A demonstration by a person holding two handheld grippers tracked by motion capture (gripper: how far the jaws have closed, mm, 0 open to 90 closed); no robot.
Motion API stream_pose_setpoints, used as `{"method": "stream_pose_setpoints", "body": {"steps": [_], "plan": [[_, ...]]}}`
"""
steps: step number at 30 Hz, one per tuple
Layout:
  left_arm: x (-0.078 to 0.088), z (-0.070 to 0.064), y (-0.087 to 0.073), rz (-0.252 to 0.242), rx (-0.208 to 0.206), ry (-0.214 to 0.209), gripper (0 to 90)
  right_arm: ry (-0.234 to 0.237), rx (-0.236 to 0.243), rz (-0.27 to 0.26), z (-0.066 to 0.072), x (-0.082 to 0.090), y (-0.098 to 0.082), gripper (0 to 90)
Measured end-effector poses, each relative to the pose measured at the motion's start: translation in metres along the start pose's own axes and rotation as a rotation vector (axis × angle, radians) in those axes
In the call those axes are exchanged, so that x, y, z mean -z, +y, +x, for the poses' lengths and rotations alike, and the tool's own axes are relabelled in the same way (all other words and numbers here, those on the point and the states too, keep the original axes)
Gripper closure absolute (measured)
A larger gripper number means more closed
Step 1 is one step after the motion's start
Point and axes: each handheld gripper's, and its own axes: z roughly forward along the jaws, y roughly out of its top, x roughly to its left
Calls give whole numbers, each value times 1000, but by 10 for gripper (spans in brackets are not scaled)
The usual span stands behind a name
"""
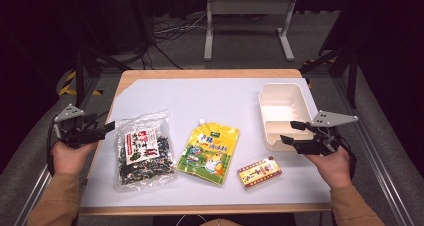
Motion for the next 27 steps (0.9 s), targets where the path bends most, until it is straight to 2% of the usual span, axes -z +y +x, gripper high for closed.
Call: {"method": "stream_pose_setpoints", "body": {"steps": [3,5,8,9,10,14,20,24,27], "plan": [[-6,8,1,4,-6,-23,234,2,-1,1,0,0,-1,351],[-8,11,1,7,-4,-22,241,5,0,5,1,-1,-2,353],[-17,17,4,21,14,-30,221,10,3,9,3,-1,-2,362],[-23,22,6,29,44,-56,214,12,5,10,4,0,-2,366],[-26,25,8,41,55,-53,214,15,7,13,4,0,-3,369],[-34,28,10,64,53,-39,217,17,6,18,5,0,-4,380],[-54,31,10,93,32,2,216,28,2,34,7,-2,-7,392],[-64,32,8,115,12,3,231,41,7,40,9,-4,-8,397],[-70,38,4,115,36,-18,260,54,13,42,11,-7,-7,399]]}}
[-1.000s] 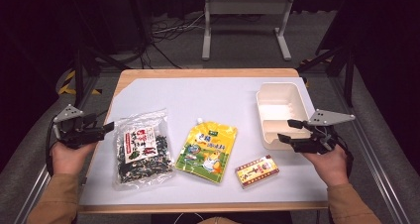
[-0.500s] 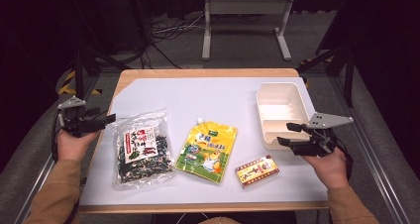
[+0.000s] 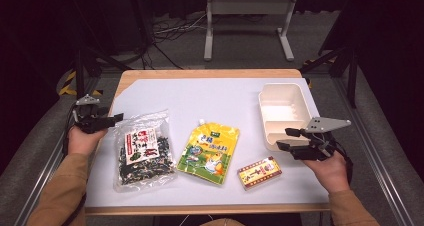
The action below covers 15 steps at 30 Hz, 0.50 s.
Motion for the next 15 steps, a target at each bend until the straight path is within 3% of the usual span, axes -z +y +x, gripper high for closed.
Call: {"method": "stream_pose_setpoints", "body": {"steps": [5,15], "plan": [[-5,7,-3,5,19,-31,323,21,8,5,2,-5,0,401],[-20,20,-13,68,69,-71,340,60,21,18,5,-17,2,397]]}}
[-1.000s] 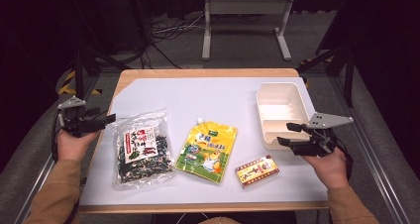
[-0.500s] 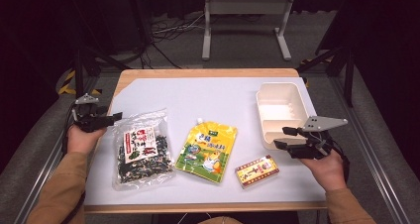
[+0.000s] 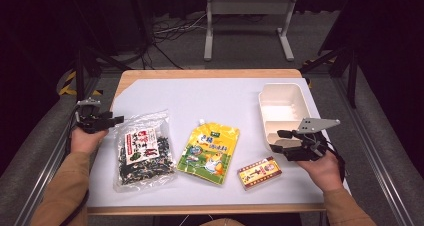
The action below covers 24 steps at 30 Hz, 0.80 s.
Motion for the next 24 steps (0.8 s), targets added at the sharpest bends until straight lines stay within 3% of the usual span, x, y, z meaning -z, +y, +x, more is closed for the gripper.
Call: {"method": "stream_pose_setpoints", "body": {"steps": [6,7,12,15,21,24], "plan": [[-5,4,-4,36,26,-34,390,13,3,0,2,-2,0,393],[-5,6,-4,41,47,-49,415,14,4,2,2,-2,0,392],[-4,8,-5,40,57,-62,467,17,4,11,2,-4,-1,389],[-4,10,-6,38,94,-84,542,21,6,11,3,-6,-1,387],[-4,7,-5,58,76,-74,669,23,6,10,3,-6,-1,384],[-4,7,-4,59,94,-65,725,23,6,9,3,-7,-1,381]]}}
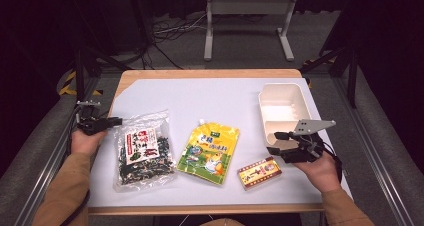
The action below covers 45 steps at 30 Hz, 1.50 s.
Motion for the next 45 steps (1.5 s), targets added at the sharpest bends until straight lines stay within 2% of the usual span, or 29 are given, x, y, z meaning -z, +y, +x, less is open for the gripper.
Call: {"method": "stream_pose_setpoints", "body": {"steps": [1,4,8,9,17,20,22,26,27,28,32,38,42,45], "plan": [[0,0,0,1,0,1,760,1,-1,-1,0,0,0,379],[2,-1,1,-2,-13,10,791,1,-1,-2,0,0,-1,379],[4,-1,2,-16,-5,-6,857,-1,0,-1,0,-1,-1,378],[5,-3,3,-14,-21,-5,887,-1,0,-1,0,-1,-1,376],[11,-8,5,-34,-55,12,900,-3,1,1,0,-1,0,376],[17,-12,7,-52,-79,23,900,-2,1,1,1,-1,1,377],[21,-15,9,-68,-83,16,900,-1,1,1,1,-1,1,378],[34,-18,12,-95,-115,11,900,1,7,1,1,-1,5,383],[40,-20,13,-111,-106,-6,900,3,8,0,2,-1,6,387],[40,-20,13,-111,-106,-6,900,3,8,0,2,-1,6,387],[58,-31,17,-157,-141,-9,900,7,21,-6,5,1,13,398],[92,-43,18,-269,-147,-41,900,10,44,-8,9,4,22,415],[109,-60,18,-307,-180,-34,900,16,61,-11,13,4,28,422],[120,-71,14,-348,-200,-45,900,25,65,-23,15,3,32,428]]}}
